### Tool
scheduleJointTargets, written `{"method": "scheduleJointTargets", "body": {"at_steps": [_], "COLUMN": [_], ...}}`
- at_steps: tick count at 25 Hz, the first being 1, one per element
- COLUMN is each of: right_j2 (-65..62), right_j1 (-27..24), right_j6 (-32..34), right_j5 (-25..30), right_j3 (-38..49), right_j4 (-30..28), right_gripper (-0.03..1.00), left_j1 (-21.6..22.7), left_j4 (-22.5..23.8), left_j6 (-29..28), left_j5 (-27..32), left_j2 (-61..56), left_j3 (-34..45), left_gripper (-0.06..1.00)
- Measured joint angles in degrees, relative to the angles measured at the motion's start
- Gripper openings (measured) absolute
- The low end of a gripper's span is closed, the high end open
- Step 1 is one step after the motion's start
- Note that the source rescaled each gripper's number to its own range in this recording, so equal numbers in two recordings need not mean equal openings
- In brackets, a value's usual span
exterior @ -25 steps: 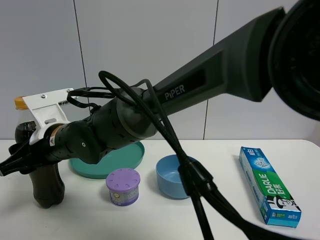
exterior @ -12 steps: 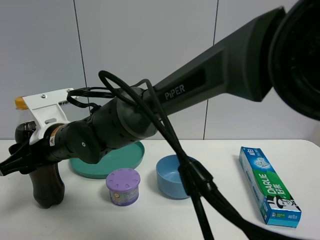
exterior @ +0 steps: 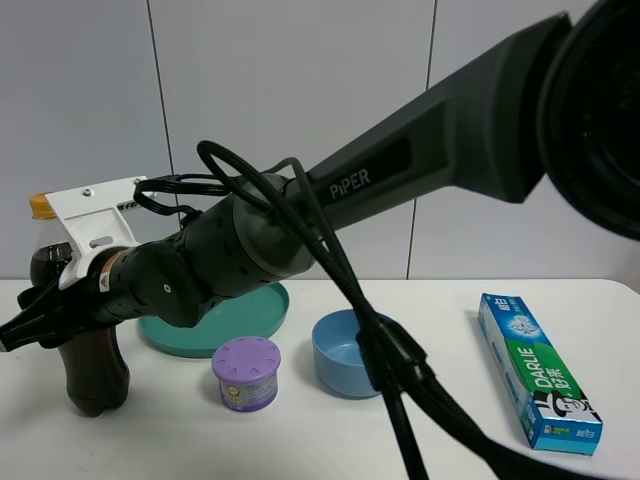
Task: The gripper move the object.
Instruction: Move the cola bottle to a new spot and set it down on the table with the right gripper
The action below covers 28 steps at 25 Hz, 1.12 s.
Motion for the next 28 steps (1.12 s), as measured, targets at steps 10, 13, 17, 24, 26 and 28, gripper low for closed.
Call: {"method": "scheduleJointTargets", "body": {"at_steps": [10, 13, 17, 24, 26, 28], "right_j2": [-0.52, -0.52, -0.88, -4.23, -5.44, -6.83], "right_j1": [0.00, 0.00, 0.00, 0.00, 0.00, 0.00], "right_j6": [0.00, 0.00, 0.00, 0.00, -0.13, -0.21], "right_j5": [-1.09, -0.54, 0.61, 5.11, 5.29, 5.71], "right_j3": [-0.67, -0.67, -0.67, -0.67, -0.67, -0.67], "right_j4": [0.00, 0.00, 0.00, 0.00, 0.00, 0.00], "right_gripper": [0.36, 0.39, 0.46, 0.58, 0.59, 0.59], "left_j1": [0.00, 0.00, 0.00, 0.00, 0.00, 0.00], "left_j4": [0.00, 0.00, 0.00, 0.00, 0.00, 0.00], "left_j6": [0.00, 0.00, 0.00, 0.00, 0.00, 0.00], "left_j5": [0.00, 0.00, 0.00, 0.00, 0.00, 0.00], "left_j2": [0.00, 0.00, 0.00, 0.00, 0.00, 0.00], "left_j3": [0.00, 0.00, 0.00, 0.00, 0.00, 0.00], "left_gripper": [1.00, 1.00, 1.00, 1.00, 1.00, 1.00]}}
